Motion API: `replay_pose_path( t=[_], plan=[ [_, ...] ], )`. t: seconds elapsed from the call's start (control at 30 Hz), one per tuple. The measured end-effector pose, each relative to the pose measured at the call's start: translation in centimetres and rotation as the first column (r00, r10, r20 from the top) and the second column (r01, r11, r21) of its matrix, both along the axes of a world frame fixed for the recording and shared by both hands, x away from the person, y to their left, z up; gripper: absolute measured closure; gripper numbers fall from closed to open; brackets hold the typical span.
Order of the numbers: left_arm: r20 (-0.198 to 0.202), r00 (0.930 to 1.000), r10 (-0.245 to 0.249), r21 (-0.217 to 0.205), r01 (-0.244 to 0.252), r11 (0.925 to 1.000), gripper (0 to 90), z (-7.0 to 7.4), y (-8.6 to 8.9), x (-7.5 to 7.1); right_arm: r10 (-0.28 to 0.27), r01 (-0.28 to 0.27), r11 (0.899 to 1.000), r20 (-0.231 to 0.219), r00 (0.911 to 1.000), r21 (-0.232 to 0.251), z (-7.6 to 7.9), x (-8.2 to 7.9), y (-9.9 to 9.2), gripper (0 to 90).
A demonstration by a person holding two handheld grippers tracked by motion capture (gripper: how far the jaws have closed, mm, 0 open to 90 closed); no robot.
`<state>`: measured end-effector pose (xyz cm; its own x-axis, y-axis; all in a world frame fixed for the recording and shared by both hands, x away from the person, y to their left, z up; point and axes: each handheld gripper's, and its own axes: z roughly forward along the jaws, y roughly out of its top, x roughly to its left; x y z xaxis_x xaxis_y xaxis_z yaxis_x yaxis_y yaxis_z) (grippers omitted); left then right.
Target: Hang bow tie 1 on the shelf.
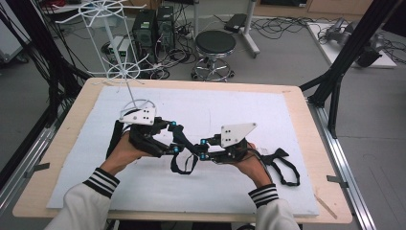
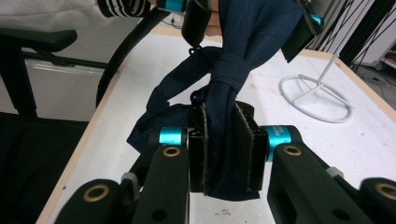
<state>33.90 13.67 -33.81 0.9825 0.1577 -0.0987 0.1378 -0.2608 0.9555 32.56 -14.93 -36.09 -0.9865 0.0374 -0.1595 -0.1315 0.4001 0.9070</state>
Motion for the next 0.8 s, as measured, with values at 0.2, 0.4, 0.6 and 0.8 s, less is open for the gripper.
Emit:
replay_pose_path(
  t=[0.2,0.4,0.6,0.8],
  plan=[
    [-0.019,0.9998,0.003,0.007,-0.003,1.0000,44.1,0.09,0.21,-0.03,-0.005,0.005,1.000,0.017,0.9999,-0.010,-0.01,-0.10,0.13,77.0],
    [-0.027,0.9996,0.008,0.008,-0.008,0.9999,55.5,-0.03,0.46,-0.15,-0.009,0.009,1.000,0.010,0.9999,-0.015,-0.03,-0.06,0.08,77.0],
    [-0.021,0.9998,-0.002,0.008,0.002,1.0000,65.2,-0.06,0.54,-0.26,-0.012,0.013,1.000,0.014,0.9998,-0.018,-0.10,0.06,0.17,77.0],
    [-0.016,0.9999,-0.001,0.013,0.001,0.9999,76.0,0.00,0.53,-0.52,-0.022,0.022,1.000,0.005,0.9997,-0.020,-0.13,0.12,0.18,76.8]
  ],
)
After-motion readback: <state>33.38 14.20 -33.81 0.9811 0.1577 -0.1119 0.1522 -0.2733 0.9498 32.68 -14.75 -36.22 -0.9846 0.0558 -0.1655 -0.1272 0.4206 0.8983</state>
